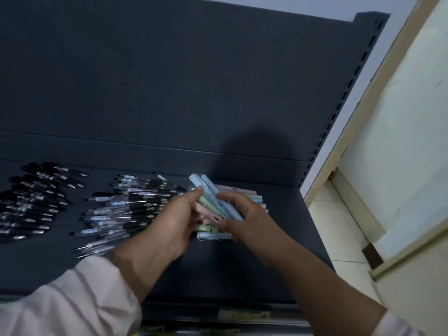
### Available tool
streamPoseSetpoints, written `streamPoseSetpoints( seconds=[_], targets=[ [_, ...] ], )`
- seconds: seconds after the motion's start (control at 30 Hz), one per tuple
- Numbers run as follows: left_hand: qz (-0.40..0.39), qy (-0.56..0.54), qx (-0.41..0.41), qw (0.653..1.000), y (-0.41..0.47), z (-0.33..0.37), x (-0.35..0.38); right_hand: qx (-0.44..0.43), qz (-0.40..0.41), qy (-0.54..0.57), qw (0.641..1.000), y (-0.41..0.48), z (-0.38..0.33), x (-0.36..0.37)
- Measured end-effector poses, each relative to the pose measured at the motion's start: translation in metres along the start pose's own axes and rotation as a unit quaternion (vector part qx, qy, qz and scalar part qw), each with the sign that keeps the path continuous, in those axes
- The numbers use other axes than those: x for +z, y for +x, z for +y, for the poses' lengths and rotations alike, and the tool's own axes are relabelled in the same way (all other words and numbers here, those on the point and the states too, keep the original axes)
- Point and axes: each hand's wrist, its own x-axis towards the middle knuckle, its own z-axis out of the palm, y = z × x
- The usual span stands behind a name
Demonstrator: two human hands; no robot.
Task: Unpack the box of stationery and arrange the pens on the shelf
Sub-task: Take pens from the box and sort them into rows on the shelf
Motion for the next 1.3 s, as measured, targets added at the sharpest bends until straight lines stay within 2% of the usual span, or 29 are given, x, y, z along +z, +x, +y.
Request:
streamPoseSetpoints(
  seconds=[0.07, 0.1, 0.13, 0.2, 0.23, 0.3, 0.37, 0.4, 0.53, 0.6, 0.73, 0.8, 0.9, 1.0, 1.1, 1.17, 1.3],
  targets=[
    [0.042, 0.068, 0.082, 0.993, 0.003, -0.009, -0.007, 0.027, -0.046, -0.023, 0.998, -0.008, 0.009, -0.02],
    [0.057, 0.125, 0.138, 0.981, 0.006, -0.013, -0.013, 0.036, -0.07, -0.046, 0.996, -0.011, 0.013, -0.027],
    [0.048, 0.23, 0.2, 0.951, 0.007, -0.017, -0.02, 0.042, -0.096, -0.074, 0.992, -0.014, 0.018, -0.033],
    [-0.003, 0.453, 0.28, 0.846, 0.004, -0.027, -0.028, 0.043, -0.136, -0.126, 0.982, -0.018, 0.026, -0.04],
    [-0.038, 0.531, 0.303, 0.79, 0.001, -0.033, -0.029, 0.034, -0.147, -0.149, 0.977, -0.019, 0.029, -0.042],
    [-0.087, 0.646, 0.295, 0.699, -0.005, -0.044, -0.026, -0.003, -0.142, -0.217, 0.966, -0.019, 0.037, -0.045],
    [-0.097, 0.712, 0.285, 0.634, -0.006, -0.058, -0.024, -0.033, -0.095, -0.311, 0.945, -0.021, 0.044, -0.049],
    [-0.095, 0.729, 0.282, 0.616, -0.006, -0.063, -0.023, -0.05, -0.07, -0.359, 0.929, -0.022, 0.047, -0.052],
    [-0.08, 0.754, 0.286, 0.586, -0.013, -0.067, -0.02, -0.11, -0.018, -0.467, 0.877, -0.031, 0.058, -0.059],
    [-0.075, 0.765, 0.286, 0.572, -0.015, -0.066, -0.017, -0.098, -0.022, -0.493, 0.864, -0.035, 0.06, -0.058],
    [-0.058, 0.782, 0.277, 0.556, -0.012, -0.074, -0.015, -0.043, -0.089, -0.517, 0.85, -0.034, 0.072, -0.048],
    [-0.054, 0.791, 0.294, 0.534, -0.011, -0.074, -0.014, -0.031, -0.085, -0.523, 0.848, -0.034, 0.074, -0.044],
    [-0.042, 0.796, 0.304, 0.522, -0.015, -0.07, -0.015, -0.027, -0.047, -0.524, 0.85, -0.036, 0.067, -0.042],
    [-0.027, 0.777, 0.334, 0.533, -0.018, -0.067, -0.026, -0.038, -0.025, -0.531, 0.846, -0.034, 0.052, -0.035],
    [0.01, 0.783, 0.341, 0.519, -0.029, -0.056, -0.039, -0.051, -0.04, -0.543, 0.837, -0.032, 0.033, -0.019],
    [0.021, 0.782, 0.325, 0.531, -0.036, -0.049, -0.059, -0.06, -0.052, -0.546, 0.834, -0.028, 0.022, -0.002],
    [0.088, 0.786, 0.308, 0.528, -0.062, -0.032, -0.118, -0.102, -0.062, -0.56, 0.82, -0.02, -0.003, 0.053]
  ],
)
